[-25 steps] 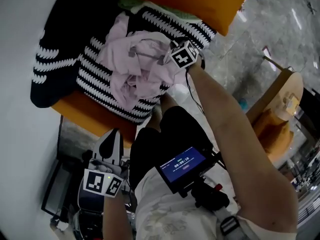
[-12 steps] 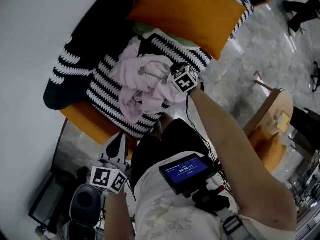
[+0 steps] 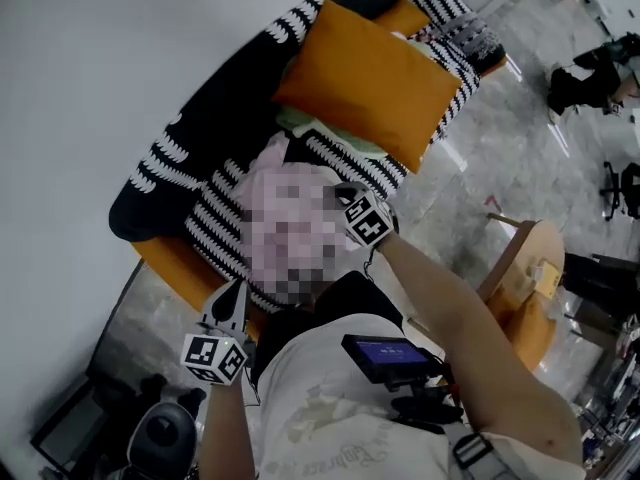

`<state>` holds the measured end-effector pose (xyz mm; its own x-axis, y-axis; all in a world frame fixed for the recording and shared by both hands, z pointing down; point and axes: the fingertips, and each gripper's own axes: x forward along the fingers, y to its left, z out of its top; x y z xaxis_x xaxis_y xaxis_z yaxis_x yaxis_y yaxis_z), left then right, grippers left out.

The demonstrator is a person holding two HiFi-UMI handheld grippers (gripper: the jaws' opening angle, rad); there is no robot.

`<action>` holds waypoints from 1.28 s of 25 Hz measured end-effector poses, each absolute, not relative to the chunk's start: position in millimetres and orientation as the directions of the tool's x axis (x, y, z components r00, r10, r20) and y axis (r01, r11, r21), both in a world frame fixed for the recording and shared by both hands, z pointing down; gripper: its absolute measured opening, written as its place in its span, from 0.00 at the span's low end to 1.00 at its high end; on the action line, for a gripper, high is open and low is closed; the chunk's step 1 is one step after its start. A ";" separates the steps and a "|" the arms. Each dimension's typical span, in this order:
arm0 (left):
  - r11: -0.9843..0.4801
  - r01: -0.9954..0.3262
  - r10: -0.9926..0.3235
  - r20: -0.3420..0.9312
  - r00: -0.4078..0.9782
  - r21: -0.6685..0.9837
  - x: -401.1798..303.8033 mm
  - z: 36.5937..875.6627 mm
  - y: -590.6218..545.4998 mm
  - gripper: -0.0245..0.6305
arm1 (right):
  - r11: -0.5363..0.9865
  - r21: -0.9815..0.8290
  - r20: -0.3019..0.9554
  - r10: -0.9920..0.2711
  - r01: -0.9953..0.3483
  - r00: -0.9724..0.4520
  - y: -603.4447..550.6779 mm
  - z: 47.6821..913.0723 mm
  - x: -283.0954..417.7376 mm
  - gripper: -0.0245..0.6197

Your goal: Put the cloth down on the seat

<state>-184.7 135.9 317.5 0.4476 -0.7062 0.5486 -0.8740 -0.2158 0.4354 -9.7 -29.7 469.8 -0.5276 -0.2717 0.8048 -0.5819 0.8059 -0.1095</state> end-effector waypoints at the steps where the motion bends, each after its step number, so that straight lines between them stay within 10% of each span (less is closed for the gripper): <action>1: -0.219 -0.876 -0.716 0.539 0.443 0.429 -186.4 313.7 133.9 0.05 | 0.808 -0.106 0.792 -0.285 -0.580 -0.541 -31.2 456.6 -11.4 0.06; 32: -0.336 -0.880 -0.798 0.395 0.455 0.335 -195.1 229.4 160.0 0.05 | 0.883 -0.089 0.371 -0.400 -0.461 -0.838 66.3 197.6 -25.2 0.06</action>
